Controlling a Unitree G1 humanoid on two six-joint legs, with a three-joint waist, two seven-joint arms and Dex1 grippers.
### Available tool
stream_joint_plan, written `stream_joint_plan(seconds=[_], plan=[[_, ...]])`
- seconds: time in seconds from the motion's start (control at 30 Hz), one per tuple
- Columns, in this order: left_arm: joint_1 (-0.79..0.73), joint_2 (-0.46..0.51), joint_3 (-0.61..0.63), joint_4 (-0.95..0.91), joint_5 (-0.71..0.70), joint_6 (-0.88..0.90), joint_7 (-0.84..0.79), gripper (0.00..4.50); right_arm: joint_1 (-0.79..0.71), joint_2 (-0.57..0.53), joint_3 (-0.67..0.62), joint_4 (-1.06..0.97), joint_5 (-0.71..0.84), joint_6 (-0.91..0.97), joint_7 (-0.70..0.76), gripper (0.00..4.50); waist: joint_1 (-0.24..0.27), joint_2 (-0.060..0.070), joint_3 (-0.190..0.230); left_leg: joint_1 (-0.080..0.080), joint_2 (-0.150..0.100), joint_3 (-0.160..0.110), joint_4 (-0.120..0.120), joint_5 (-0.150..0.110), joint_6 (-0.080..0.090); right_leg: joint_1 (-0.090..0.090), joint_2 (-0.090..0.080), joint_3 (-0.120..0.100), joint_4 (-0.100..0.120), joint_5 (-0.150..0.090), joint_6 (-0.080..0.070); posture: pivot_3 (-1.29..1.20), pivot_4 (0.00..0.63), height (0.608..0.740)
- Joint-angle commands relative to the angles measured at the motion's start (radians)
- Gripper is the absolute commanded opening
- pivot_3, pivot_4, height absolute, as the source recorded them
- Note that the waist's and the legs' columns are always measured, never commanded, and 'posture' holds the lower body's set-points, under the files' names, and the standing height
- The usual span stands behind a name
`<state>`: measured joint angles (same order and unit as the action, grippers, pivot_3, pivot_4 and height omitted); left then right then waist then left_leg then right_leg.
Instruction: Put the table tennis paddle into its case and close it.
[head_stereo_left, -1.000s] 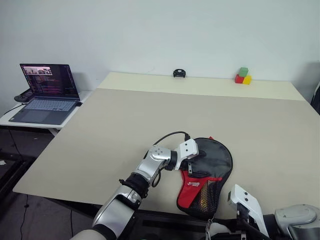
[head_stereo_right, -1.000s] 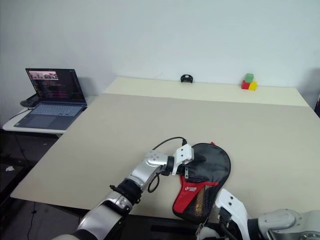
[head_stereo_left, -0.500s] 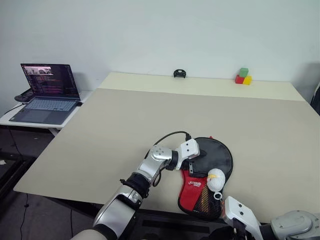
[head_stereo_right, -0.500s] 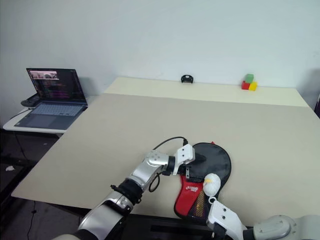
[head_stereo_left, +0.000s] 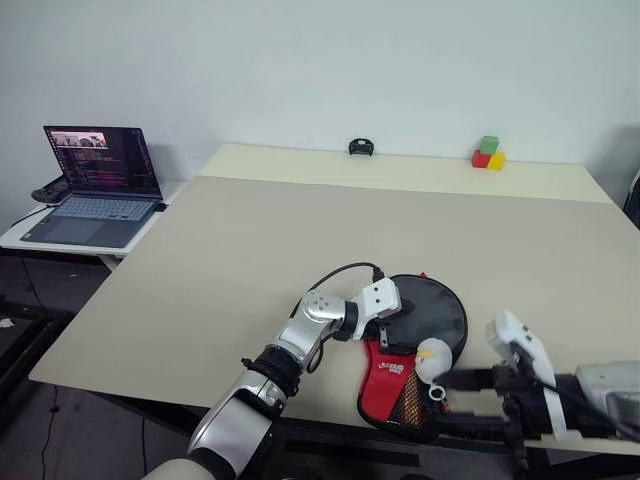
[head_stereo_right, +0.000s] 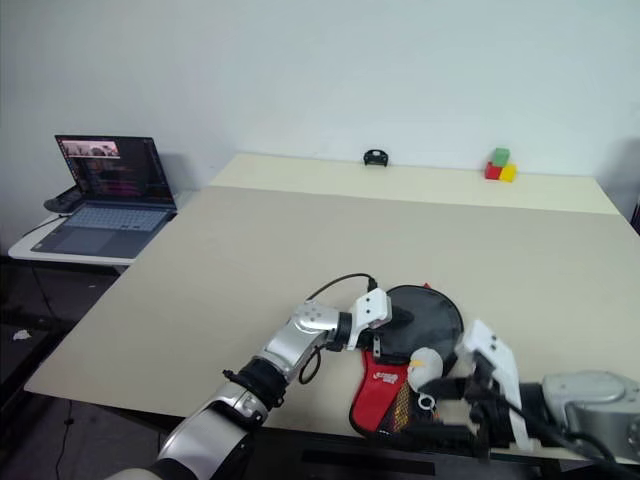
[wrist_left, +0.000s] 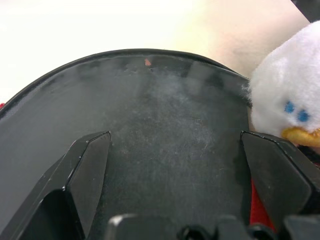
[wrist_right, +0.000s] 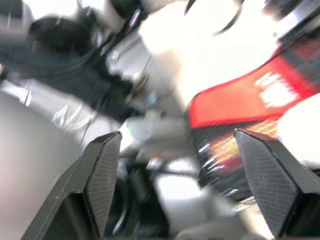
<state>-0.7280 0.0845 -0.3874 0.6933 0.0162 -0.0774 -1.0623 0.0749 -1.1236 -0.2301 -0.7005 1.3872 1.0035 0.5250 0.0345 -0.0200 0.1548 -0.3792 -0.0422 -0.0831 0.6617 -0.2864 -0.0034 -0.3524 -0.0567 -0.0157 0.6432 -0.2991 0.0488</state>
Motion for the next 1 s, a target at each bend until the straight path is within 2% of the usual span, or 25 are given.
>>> stream_joint_plan(seconds=[0.03, 0.23, 0.43, 0.6, 1.0], plan=[[0.05, 0.004, -0.068, 0.087, 0.081, 0.021, 0.007, 4.5, -0.029, 0.021, -0.035, 0.079, -0.08, -0.038, 0.032, 3.93, 0.0, 0.0, 0.0, 0.0, 0.0, 0.0, 0.0, 0.0, 0.0, 0.0, 0.0, 0.0, 0.0, 0.0, 0.0, 0.0, 0.15, 0.74], [0.05, 0.002, -0.068, 0.088, 0.082, 0.021, 0.01, 4.5, -0.097, 0.107, 0.058, 0.239, -0.302, -0.084, 0.037, 3.93, 0.0, 0.001, 0.0, 0.0, 0.0, 0.0, 0.0, 0.0, 0.0, 0.0, 0.0, 0.0, 0.0, 0.0, 0.0, 0.0, 0.15, 0.74], [0.052, 0.005, -0.07, 0.089, 0.085, 0.019, 0.01, 4.5, -0.169, 0.203, 0.161, 0.25, -0.371, -0.057, 0.079, 3.93, 0.0, 0.002, -0.001, 0.0, 0.0, 0.0, 0.0, 0.0, 0.0, -0.001, 0.0, 0.0, 0.0, 0.001, -0.002, 0.0, 0.15, 0.74], [0.054, 0.006, -0.071, 0.087, 0.086, 0.019, 0.011, 4.5, -0.17, 0.229, 0.188, 0.146, -0.301, -0.001, 0.115, 3.93, 0.0, 0.003, -0.001, 0.0, 0.0, 0.0, 0.0, 0.0, 0.0, -0.001, 0.0, 0.0, 0.0, 0.001, -0.002, 0.0, 0.15, 0.74], [0.049, -0.002, -0.071, 0.105, 0.09, 0.01, 0.016, 4.5, 0.049, 0.081, 0.081, -0.088, -0.126, 0.08, 0.194, 3.93, 0.003, 0.001, 0.0, 0.0, 0.0, 0.0, 0.0, 0.0, 0.0, 0.0, 0.0, 0.0, 0.0, 0.0, 0.0, 0.0, 0.15, 0.74]])
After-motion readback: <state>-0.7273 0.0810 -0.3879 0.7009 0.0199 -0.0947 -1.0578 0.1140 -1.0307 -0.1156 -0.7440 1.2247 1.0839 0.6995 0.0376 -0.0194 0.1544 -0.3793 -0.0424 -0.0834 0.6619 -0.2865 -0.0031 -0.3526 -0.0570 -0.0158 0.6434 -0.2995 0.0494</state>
